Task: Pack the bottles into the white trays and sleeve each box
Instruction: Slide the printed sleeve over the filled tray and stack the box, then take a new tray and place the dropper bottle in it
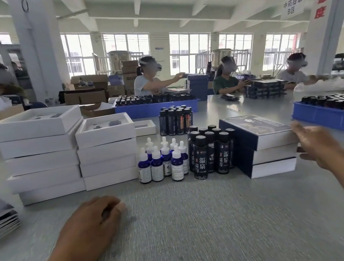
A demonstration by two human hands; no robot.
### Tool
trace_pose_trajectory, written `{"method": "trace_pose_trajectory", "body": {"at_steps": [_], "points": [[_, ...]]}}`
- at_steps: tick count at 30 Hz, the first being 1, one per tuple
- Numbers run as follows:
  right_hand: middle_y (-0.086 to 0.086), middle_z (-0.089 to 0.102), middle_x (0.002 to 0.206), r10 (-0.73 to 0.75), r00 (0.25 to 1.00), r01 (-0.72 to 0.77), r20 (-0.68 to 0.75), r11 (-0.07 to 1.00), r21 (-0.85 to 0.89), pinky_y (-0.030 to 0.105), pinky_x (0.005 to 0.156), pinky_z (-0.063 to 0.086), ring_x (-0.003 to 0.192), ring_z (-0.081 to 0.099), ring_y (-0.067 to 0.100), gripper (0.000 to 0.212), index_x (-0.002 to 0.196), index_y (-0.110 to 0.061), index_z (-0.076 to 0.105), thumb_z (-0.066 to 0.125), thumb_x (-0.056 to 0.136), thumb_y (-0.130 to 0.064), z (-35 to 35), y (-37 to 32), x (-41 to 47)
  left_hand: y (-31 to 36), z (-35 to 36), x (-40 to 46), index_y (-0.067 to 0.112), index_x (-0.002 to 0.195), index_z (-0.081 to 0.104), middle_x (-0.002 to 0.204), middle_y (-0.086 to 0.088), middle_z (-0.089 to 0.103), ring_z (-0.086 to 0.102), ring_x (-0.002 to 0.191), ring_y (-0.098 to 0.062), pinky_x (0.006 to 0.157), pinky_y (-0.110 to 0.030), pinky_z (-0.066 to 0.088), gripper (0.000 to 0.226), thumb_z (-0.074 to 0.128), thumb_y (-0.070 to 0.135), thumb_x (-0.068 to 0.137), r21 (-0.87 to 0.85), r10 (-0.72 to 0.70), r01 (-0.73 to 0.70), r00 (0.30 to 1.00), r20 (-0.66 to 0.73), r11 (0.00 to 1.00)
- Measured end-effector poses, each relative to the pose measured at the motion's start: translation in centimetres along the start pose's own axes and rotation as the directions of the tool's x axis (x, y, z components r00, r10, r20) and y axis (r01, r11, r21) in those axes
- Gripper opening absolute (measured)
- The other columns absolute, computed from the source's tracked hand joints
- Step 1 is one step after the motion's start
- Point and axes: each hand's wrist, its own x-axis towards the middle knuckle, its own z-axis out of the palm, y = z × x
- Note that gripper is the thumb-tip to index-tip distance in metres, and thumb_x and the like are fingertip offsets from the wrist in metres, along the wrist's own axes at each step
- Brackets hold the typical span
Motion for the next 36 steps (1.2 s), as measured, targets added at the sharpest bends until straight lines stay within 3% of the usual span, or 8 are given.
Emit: {"method": "trace_pose_trajectory", "body": {"at_steps": [7,11,14,16,19,23,30,36], "points": [[0.019,0.058,0.104,-0.031,0.999,0.032,0.020,0.999,-0.041,0.058,0.088,0.054,0.101,0.060,0.044,0.066,0.113,0.004,0.060,0.043,0.098,-0.058,0.0,-0.2,-1.1,0.5,-0.2,-0.1,0.047,0.090,0.055,0.093,0.023,0.061,0.054,0.086,0.003,0.075,-0.025,0.044,0.009,0.048,0.052,0.094,0.009,-0.020,0.020,1.000,0.009,1.000],[0.018,0.055,0.078,-0.283,0.949,0.243,-0.140,0.937,-0.250,0.043,0.068,0.041,0.072,0.051,0.033,0.069,0.075,-0.006,0.050,0.027,0.097,-0.068,-0.5,-0.7,-2.6,0.7,-0.3,0.0,0.044,0.101,0.058,0.099,0.021,0.060,0.053,0.090,0.000,0.080,-0.026,0.044,0.016,0.045,0.052,0.096,0.026,-0.047,0.047,0.998,0.029,0.999],[0.012,0.052,0.070,-0.411,0.875,0.371,-0.254,0.909,-0.191,0.041,0.065,0.040,0.066,0.051,0.028,0.068,0.073,-0.011,0.046,0.024,0.094,-0.072,0.1,-1.6,-5.1,0.7,-0.2,-0.1,0.038,0.110,0.062,0.102,0.019,0.060,0.053,0.093,-0.004,0.083,-0.026,0.044,0.024,0.046,0.050,0.098,0.031,-0.069,0.068,0.997,0.029,0.997],[0.000,0.065,0.075,-0.460,0.873,0.439,-0.160,0.886,-0.150,0.040,0.071,0.050,0.068,0.062,0.023,0.056,0.080,-0.018,0.056,0.032,0.097,-0.066,2.0,-2.4,-8.4,0.8,-0.2,-0.1,0.035,0.113,0.063,0.103,0.018,0.060,0.052,0.094,-0.004,0.084,-0.025,0.044,0.026,0.046,0.050,0.098,0.033,-0.073,0.072,0.997,0.032,0.997],[-0.013,0.069,0.069,-0.522,0.818,0.557,0.241,0.824,-0.103,0.027,0.055,0.049,0.057,0.064,0.007,0.048,0.074,-0.026,0.064,0.040,0.090,-0.065,6.0,-3.5,-15.4,1.1,-0.4,-0.3,0.034,0.116,0.062,0.109,0.016,0.060,0.051,0.097,-0.004,0.086,-0.024,0.044,0.028,0.047,0.049,0.098,0.049,-0.080,0.078,0.996,0.039,0.996],[-0.016,0.068,0.078,-0.397,0.555,0.666,0.731,0.738,-0.105,0.018,0.061,0.046,0.069,0.062,0.001,0.032,0.080,-0.037,0.062,0.049,0.090,-0.065,11.5,-4.1,-21.6,1.3,-0.7,-0.7,0.034,0.121,0.061,0.117,0.014,0.058,0.049,0.101,-0.004,0.089,-0.022,0.042,0.029,0.047,0.046,0.098,0.069,-0.080,0.075,0.994,0.072,0.995],[-0.022,0.056,0.088,-0.478,0.622,0.761,0.620,0.554,-0.337,0.011,0.068,0.040,0.079,0.049,-0.009,0.033,0.095,-0.043,0.050,0.036,0.090,-0.073,14.0,-3.5,-23.8,1.9,-1.1,-1.0,0.033,0.129,0.058,0.132,0.013,0.053,0.048,0.117,-0.007,0.097,-0.021,0.039,0.033,0.046,0.035,0.098,0.046,-0.032,0.031,0.999,0.022,0.998],[-0.022,0.055,0.086,-0.500,0.630,0.754,0.594,0.576,-0.315,0.008,0.063,0.034,0.078,0.049,-0.010,0.028,0.093,-0.044,0.050,0.038,0.092,-0.070,13.9,-3.9,-24.0,1.6,-7.3,3.5,0.021,0.134,0.054,0.139,0.000,0.050,0.040,0.129,-0.016,0.107,-0.029,0.031,0.039,0.056,0.022,0.095,0.146,0.047,0.030,0.865,-0.500,0.989]]}}
